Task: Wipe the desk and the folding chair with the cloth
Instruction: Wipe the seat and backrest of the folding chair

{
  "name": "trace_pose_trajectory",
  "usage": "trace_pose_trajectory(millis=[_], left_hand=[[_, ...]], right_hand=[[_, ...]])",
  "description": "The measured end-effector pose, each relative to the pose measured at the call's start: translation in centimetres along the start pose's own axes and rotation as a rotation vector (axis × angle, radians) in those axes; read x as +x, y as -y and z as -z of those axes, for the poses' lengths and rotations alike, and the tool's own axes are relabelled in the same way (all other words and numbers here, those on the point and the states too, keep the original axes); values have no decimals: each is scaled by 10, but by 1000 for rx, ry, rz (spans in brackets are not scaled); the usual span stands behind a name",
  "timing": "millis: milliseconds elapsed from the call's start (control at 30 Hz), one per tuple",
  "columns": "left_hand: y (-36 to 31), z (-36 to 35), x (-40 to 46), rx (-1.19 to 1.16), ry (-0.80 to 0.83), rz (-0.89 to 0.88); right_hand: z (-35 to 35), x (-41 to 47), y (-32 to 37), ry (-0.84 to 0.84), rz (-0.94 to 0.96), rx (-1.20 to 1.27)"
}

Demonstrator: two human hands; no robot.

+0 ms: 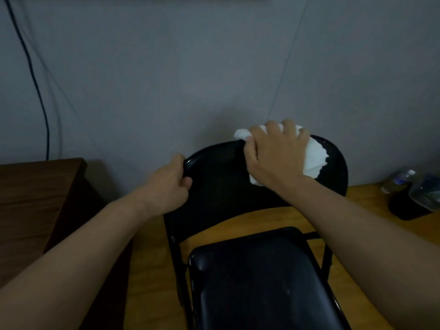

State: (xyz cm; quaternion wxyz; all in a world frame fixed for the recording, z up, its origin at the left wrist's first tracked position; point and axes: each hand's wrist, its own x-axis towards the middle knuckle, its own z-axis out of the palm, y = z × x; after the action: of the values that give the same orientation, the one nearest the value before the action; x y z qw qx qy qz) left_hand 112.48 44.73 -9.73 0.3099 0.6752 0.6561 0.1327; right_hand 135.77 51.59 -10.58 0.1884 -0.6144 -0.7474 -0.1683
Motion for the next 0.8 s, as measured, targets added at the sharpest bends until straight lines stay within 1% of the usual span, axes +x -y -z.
trace_pose_trajectory(millis=[67,167,233,300,367,467,500,567,633,667,733,800], left_hand=[[-11,12,10,117,70,-12],[-37,18,27,70,113,-103],[-56,15,36,-17,92,-177],[-64,10,43,-51,90,-200],[-59,3,48,26,47,-188],[-48,-3,53,174,-48,-124],[-46,-4,53,191,-45,-105],[-44,-3,54,172,-3,-90],[-45,-2,53,185,16,-96],[-44,-2,54,181,18,-98],[-47,2,53,168,44,-84],[-49,7,52,101,115,-33]], right_hand=[[3,-1,16,0,27,8],[8,-6,31,51,55,30],[8,-8,37,63,99,8],[5,-11,40,35,118,9],[2,-13,34,-16,117,67],[-5,-17,-1,-16,136,81],[-8,-17,-20,-15,103,68],[-14,-16,-66,-20,-51,41],[-22,-22,-112,-12,-279,43],[-25,-27,-129,9,-400,90],[-34,-39,-144,2,-542,189],[-38,-51,-140,-39,-613,209]])
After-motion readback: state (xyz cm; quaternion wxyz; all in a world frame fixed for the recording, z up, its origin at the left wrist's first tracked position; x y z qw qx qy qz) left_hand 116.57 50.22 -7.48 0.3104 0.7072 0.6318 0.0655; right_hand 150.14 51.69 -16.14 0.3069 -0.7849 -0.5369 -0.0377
